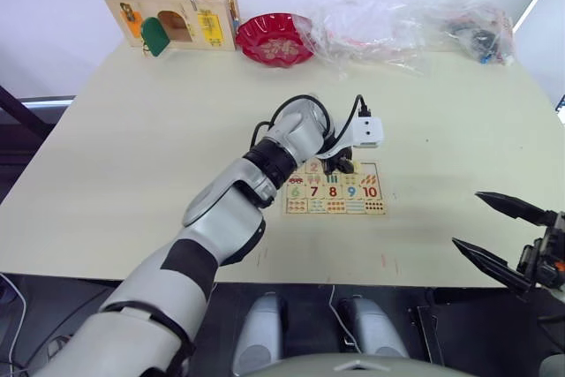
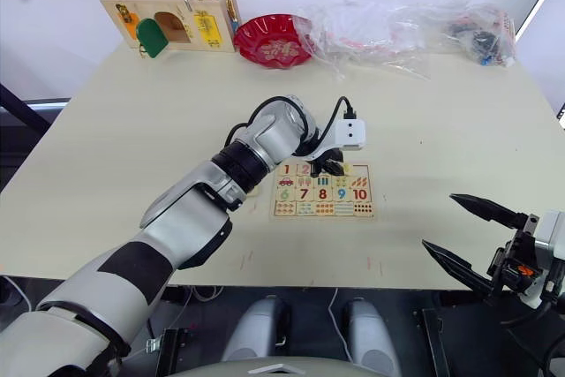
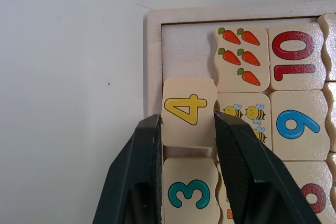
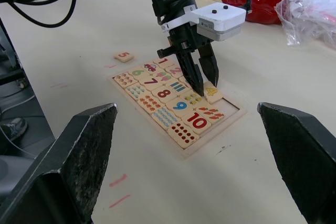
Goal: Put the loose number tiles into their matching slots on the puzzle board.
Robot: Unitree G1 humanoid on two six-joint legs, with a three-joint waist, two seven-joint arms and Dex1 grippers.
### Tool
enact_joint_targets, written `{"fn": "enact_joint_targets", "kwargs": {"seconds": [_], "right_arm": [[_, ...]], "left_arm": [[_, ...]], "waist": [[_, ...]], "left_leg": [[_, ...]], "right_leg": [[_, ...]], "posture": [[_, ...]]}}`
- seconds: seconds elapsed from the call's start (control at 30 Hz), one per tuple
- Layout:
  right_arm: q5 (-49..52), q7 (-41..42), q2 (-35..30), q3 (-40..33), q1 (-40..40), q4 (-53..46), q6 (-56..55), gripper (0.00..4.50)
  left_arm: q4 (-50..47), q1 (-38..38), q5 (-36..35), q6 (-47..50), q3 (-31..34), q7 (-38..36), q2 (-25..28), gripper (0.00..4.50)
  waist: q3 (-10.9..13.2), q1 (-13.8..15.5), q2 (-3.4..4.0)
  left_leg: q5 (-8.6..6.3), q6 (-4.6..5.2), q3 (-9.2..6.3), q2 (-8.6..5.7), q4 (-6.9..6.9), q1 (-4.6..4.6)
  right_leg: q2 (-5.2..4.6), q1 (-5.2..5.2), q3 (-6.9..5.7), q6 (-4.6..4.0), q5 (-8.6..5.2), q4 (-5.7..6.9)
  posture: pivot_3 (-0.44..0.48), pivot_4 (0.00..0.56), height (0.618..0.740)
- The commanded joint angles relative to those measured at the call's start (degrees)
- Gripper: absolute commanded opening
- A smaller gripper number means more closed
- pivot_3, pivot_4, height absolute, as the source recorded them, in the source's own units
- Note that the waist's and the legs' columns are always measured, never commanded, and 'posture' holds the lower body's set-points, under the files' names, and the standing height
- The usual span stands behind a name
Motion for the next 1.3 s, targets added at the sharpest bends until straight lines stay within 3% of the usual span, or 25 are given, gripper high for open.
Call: {"fn": "enact_joint_targets", "kwargs": {"seconds": [0.03,1.1,1.17,1.23,1.3], "right_arm": [[0.83,-0.24,0.01,-0.48,-0.11,-1.32,-0.97,4.50],[0.70,-0.65,-0.05,0.29,-0.95,-0.87,-1.06,4.50],[0.76,-0.61,-0.14,0.29,-0.99,-0.78,-1.03,4.50],[0.81,-0.62,-0.15,0.24,-0.93,-0.84,-1.00,4.50],[0.83,-0.68,-0.06,0.24,-0.81,-1.00,-1.01,4.50]], "left_arm": [[-1.16,-1.82,0.85,-0.33,1.11,-0.48,0.08,1.00],[-1.51,-1.39,2.54,0.67,1.28,-2.20,-0.12,1.00],[-1.60,-1.52,2.31,1.01,1.61,-2.38,-0.21,2.05],[-1.82,-1.91,1.82,1.77,2.45,-2.68,-0.18,2.83],[-2.31,-2.62,1.04,2.52,3.51,-3.66,0.35,2.83]], "waist": [[0.00,0.00,0.00],[0.00,0.00,0.00],[0.00,0.00,0.00],[0.00,0.00,0.00],[0.00,0.00,0.00]], "left_leg": [[0.00,0.00,0.00,0.00,0.00,0.00],[0.00,0.00,0.00,0.00,0.00,0.00],[0.00,0.00,0.00,0.00,0.00,0.00],[0.00,0.00,0.00,0.00,0.00,0.00],[0.00,0.00,0.00,0.00,0.00,0.00]], "right_leg": [[0.00,0.00,0.00,0.00,0.00,0.00],[0.00,0.00,0.00,0.01,0.00,0.00],[0.00,0.00,0.00,0.01,0.00,0.00],[0.00,0.00,0.00,0.01,0.00,0.00],[0.00,0.00,0.00,0.01,0.00,0.00]], "posture": [[0.000,0.150,0.740],[0.000,0.150,0.740],[0.000,0.150,0.740],[0.000,0.150,0.740],[0.000,0.150,0.740]]}}
